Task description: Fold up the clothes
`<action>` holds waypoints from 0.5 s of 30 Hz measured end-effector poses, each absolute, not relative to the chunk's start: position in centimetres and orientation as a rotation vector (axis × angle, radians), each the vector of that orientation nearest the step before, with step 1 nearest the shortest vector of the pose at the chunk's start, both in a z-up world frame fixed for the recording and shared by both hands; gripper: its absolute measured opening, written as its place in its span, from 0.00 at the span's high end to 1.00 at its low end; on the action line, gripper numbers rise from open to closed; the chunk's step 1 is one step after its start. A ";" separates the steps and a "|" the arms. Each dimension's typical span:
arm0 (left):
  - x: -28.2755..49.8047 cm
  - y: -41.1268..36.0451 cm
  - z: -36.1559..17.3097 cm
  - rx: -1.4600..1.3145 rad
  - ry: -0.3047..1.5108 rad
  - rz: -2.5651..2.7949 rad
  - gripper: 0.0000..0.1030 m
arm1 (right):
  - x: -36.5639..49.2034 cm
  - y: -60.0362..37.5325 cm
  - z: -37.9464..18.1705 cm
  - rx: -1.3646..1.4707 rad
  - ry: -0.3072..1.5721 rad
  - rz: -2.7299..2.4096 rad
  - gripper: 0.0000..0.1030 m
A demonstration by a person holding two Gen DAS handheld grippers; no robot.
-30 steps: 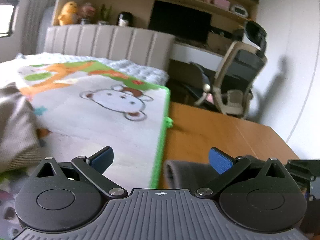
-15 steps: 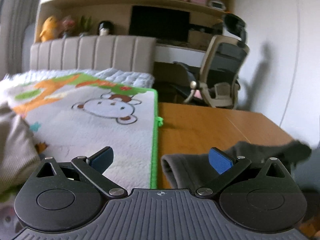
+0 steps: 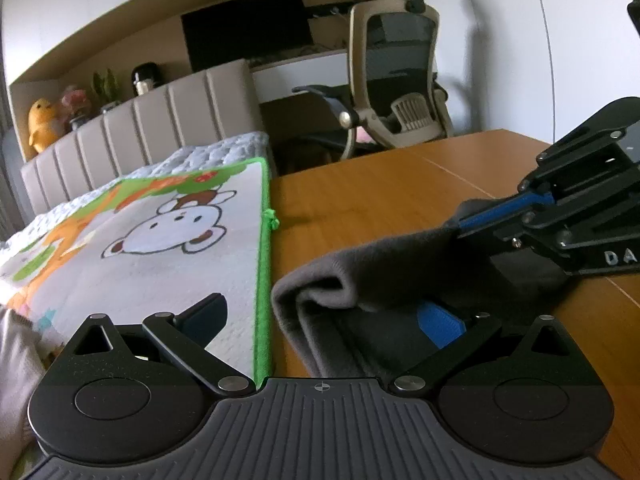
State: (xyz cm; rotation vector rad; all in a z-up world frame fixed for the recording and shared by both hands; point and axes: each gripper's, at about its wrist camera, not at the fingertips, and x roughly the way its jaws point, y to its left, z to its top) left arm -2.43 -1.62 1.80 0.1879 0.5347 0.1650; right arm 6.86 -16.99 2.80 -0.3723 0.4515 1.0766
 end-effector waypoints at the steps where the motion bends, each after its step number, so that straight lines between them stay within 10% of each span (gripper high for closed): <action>1: -2.3 -1.7 1.7 0.192 0.537 0.163 0.00 | 6.9 -17.0 2.8 -0.372 0.453 1.078 0.93; 8: -1.5 -1.7 1.2 0.205 0.552 0.141 0.04 | 7.1 -17.0 2.7 -0.361 0.464 1.087 0.93; 10: -1.4 -1.8 1.0 0.211 0.555 0.142 0.34 | 7.2 -17.1 2.6 -0.357 0.469 1.088 0.93; 15: -1.6 -1.9 0.8 0.224 0.545 0.140 0.56 | 7.7 -18.8 3.1 -0.326 0.475 1.064 0.82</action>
